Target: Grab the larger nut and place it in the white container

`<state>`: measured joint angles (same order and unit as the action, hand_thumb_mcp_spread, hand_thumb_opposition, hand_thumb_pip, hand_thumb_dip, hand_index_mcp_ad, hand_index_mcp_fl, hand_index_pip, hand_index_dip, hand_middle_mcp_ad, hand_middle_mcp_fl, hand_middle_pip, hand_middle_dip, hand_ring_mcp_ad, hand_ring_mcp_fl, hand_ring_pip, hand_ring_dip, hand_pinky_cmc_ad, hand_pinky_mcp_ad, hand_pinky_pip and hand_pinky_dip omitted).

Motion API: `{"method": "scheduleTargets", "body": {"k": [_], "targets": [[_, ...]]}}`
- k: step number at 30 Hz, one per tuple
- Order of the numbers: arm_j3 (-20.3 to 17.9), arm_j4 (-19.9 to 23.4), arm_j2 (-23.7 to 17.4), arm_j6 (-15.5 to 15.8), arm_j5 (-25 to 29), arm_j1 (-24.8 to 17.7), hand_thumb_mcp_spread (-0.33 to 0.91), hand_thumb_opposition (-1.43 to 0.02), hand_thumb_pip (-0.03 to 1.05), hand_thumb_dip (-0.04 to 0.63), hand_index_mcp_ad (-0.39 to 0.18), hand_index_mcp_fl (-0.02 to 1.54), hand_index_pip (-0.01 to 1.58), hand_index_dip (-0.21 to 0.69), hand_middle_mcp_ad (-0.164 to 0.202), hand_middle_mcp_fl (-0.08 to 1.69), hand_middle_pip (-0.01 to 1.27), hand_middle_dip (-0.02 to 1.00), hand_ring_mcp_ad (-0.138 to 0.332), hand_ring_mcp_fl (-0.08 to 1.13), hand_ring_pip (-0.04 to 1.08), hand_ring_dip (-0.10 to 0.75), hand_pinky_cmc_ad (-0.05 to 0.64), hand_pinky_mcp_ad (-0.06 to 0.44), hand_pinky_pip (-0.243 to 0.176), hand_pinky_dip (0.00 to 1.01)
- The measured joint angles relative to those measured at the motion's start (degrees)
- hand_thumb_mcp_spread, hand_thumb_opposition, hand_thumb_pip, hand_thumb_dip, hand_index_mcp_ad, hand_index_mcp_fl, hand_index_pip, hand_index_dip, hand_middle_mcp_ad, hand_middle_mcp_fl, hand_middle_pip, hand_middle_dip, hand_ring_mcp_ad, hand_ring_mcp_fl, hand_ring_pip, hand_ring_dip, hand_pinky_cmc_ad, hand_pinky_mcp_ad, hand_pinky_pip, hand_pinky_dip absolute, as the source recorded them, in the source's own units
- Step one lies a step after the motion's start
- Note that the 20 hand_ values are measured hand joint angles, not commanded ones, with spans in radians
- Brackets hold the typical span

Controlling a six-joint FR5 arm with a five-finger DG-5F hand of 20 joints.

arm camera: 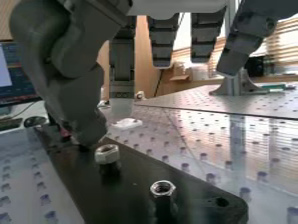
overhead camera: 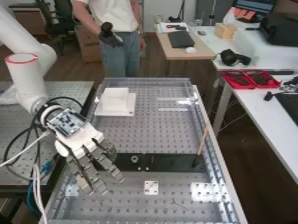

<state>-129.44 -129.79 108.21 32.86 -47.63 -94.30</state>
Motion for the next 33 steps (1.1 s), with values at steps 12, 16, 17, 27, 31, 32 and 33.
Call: {"method": "scheduleTargets", "body": {"k": [12,16,17,27,31,32,33], "targets": [[0.32,-0.88,0.93,1.91,-1.81,0.6,0.33,-0.88,0.72,0.241,-0.14,0.03,1.54,0.281,0.073,0.01,0.14,0.17,0.195,0.02,0.09,0.056,0.34,0.264,-0.089,0.38],[0.58,-1.57,0.94,2.23,-2.64,0.91,0.32,-0.88,0.74,0.269,-0.14,0.03,1.54,0.278,0.073,0.01,0.14,0.17,0.192,0.02,0.09,0.056,0.342,0.265,-0.089,0.38],[0.62,-1.76,0.95,2.25,-2.81,0.97,0.33,-0.9,0.76,0.269,-0.14,0.03,1.54,0.274,0.073,0.01,0.14,0.17,0.195,0.02,0.09,0.056,0.34,0.265,-0.089,0.38],[0.59,-1.61,0.89,3.85,-4.1,0.98,0.33,-0.91,0.78,0.295,-0.14,0.03,1.54,0.274,0.073,0.01,0.14,0.17,0.192,0.02,0.08,0.056,0.342,0.265,-0.091,0.38],[0.45,-1.29,0.79,4.48,-4.51,0.86,0.33,-0.91,0.78,0.298,-0.14,0.02,1.53,0.274,0.075,0.01,0.14,0.17,0.197,0.01,0.08,0.056,0.342,0.265,-0.091,0.38],[0.4,-1.15,0.78,4.65,-4.52,0.8,0.33,-0.91,0.78,0.298,-0.14,0.02,1.53,0.274,0.075,0.01,0.14,0.17,0.197,0.02,0.08,0.056,0.342,0.265,-0.091,0.38],[0.37,-1.11,0.78,4.74,-4.53,0.77,0.33,-0.91,0.77,0.295,-0.14,0.02,1.53,0.274,0.075,0.01,0.13,0.17,0.197,0.02,0.08,0.056,0.342,0.265,-0.091,0.38]]}}
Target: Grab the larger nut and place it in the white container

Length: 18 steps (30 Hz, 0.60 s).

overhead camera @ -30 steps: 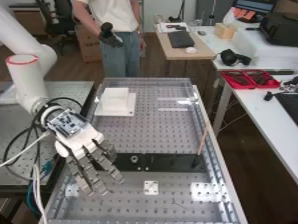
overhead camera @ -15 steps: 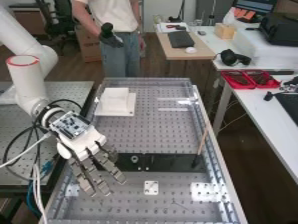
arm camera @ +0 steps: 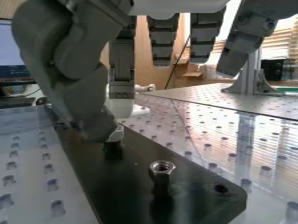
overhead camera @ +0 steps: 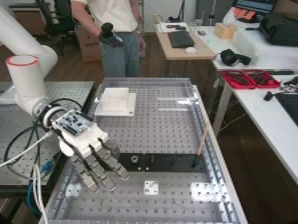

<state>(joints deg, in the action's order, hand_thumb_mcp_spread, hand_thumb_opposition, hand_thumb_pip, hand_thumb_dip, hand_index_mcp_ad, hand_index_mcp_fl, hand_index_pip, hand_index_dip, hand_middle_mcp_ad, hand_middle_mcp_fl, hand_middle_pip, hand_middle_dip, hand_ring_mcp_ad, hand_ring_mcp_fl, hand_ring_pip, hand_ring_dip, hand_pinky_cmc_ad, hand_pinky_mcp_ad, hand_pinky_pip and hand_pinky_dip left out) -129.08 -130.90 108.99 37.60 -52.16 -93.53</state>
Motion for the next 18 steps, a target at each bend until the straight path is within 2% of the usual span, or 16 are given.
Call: {"method": "scheduleTargets", "body": {"k": [7,18], "targets": [[-0.42,1.17,0.0,0.91,0.55,-0.37,0.3,-0.88,0.75,0.291,-0.14,0.03,1.53,0.274,0.075,0.01,0.13,0.17,0.197,0.01,0.1,0.056,0.342,0.265,-0.091,0.39],[-0.36,1.6,0.57,1.74,1.82,-0.69,0.28,-0.82,0.73,0.236,-0.138,0.03,1.53,0.278,0.075,0.01,0.13,0.17,0.197,0.01,0.12,0.056,0.342,0.265,-0.091,0.46]]}}
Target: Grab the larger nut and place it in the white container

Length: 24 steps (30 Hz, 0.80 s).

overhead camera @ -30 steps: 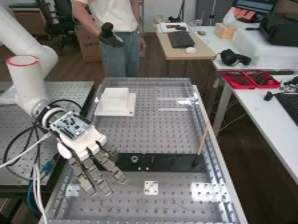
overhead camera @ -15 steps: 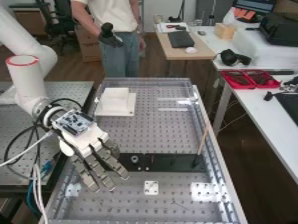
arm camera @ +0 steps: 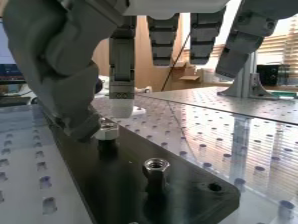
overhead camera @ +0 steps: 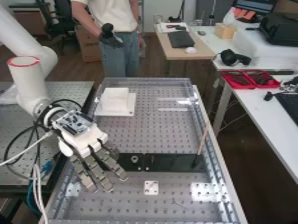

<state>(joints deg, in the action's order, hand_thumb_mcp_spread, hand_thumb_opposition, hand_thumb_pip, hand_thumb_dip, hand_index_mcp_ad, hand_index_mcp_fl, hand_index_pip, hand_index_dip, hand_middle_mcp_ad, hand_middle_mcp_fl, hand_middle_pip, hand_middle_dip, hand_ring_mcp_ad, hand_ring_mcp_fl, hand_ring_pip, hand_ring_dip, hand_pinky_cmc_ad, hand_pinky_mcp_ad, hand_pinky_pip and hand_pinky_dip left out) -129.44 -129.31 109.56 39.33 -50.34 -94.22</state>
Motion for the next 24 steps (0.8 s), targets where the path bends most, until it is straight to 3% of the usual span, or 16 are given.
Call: {"method": "scheduleTargets", "body": {"k": [6,24], "targets": [[0.08,0.02,0.19,0.12,-0.08,-0.01,0.28,-0.82,0.68,0.22,-0.138,0.03,1.53,0.278,0.075,0.01,0.13,0.17,0.197,0.02,0.12,0.056,0.342,0.265,-0.091,0.47],[0.32,0.17,0.73,0.74,-0.97,0.64,0.28,-0.82,0.69,0.218,-0.138,0.03,1.53,0.276,0.073,0.01,0.12,0.17,0.194,0.01,0.13,0.056,0.344,0.265,-0.091,0.49]]}}
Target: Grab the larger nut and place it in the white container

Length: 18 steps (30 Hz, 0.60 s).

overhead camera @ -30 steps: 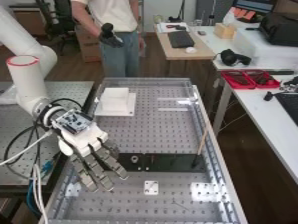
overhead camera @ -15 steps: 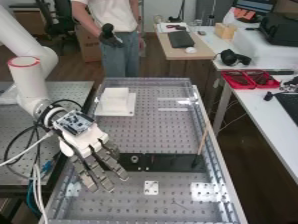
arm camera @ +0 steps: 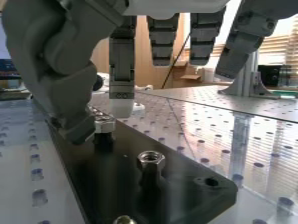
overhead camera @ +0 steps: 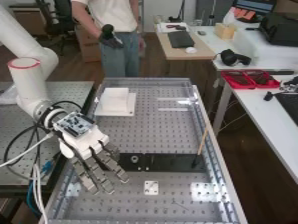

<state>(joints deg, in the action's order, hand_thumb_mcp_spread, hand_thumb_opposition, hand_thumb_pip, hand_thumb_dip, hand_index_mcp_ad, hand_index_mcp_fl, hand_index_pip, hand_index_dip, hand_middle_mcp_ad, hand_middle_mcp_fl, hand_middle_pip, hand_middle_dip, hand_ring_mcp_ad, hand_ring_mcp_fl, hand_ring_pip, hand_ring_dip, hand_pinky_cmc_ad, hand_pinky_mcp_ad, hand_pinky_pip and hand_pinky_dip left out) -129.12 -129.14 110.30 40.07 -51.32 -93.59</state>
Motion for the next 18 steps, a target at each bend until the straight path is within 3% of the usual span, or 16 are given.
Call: {"method": "scheduleTargets", "body": {"k": [18], "targets": [[-0.18,0.98,0.61,1.15,-0.52,0.3,0.33,-0.83,0.69,0.218,-0.138,0.03,1.54,0.241,0.073,0.01,0.12,0.17,0.18,0.01,0.13,0.056,0.34,0.265,-0.091,0.48]]}}
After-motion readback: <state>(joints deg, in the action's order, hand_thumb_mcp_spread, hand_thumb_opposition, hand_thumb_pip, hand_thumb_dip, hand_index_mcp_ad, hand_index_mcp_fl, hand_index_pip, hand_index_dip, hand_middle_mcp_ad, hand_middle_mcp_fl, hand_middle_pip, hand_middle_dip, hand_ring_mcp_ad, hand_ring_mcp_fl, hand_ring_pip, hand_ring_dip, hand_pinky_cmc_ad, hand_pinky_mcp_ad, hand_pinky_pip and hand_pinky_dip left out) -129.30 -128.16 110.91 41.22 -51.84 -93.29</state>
